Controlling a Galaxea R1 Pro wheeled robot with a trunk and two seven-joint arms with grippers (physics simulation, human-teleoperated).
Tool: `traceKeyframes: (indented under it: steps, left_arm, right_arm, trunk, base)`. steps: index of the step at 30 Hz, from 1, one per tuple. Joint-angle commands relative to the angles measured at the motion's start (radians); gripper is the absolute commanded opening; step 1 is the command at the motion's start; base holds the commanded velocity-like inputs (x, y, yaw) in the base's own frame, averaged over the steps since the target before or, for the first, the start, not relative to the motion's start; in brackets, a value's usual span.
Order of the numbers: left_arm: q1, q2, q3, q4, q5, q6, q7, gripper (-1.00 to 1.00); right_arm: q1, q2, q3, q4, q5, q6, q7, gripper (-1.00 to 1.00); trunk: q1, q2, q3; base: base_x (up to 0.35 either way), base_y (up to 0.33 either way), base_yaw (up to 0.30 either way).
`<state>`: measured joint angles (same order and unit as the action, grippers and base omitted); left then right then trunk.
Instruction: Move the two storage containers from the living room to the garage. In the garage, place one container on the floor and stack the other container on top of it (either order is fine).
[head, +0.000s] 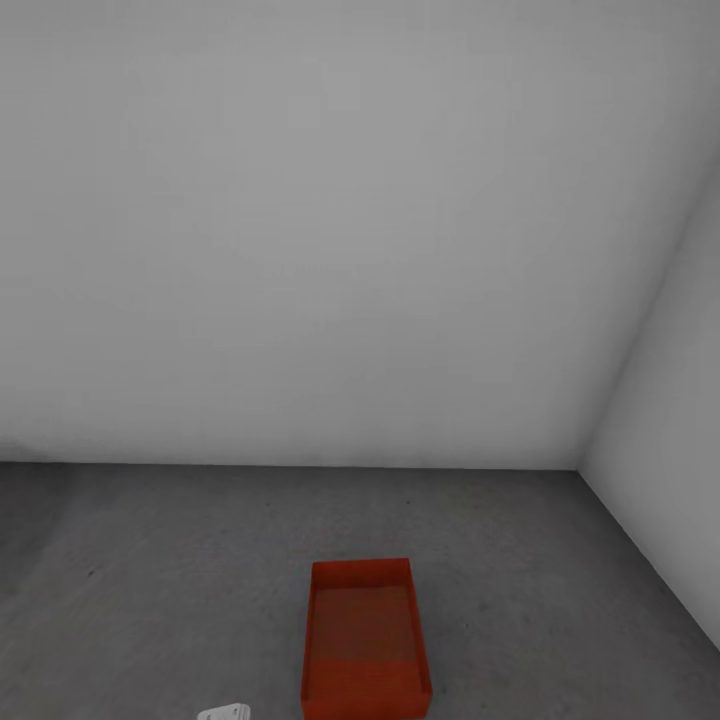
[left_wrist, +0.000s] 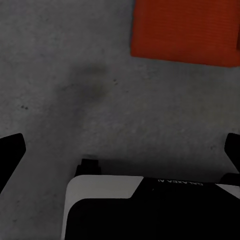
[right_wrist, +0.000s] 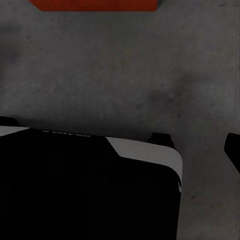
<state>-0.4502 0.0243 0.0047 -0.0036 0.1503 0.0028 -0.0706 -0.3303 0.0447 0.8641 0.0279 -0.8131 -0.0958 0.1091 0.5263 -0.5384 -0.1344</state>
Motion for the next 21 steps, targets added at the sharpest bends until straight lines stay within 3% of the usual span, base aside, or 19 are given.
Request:
traceKeyframes:
  steps: [1, 21]
  left_arm:
    - [-0.001, 0.0, 0.0, 0.0, 0.009, 0.0, -0.005, 1.0]
    - [-0.001, 0.0, 0.0, 0.0, 0.009, 0.0, -0.005, 1.0]
  right_arm:
    - [-0.001, 0.0, 0.007, 0.003, -0.011, -0.004, 0.005, 1.0]
    - [-0.001, 0.0, 0.006, 0.003, -0.014, -0.005, 0.003, 1.0]
  trunk:
    - [0.0, -0.002, -0.002]
    - [0.0, -0.002, -0.002]
  base:
    - [0.0, 0.0, 0.0]
    - [0.0, 0.0, 0.0]
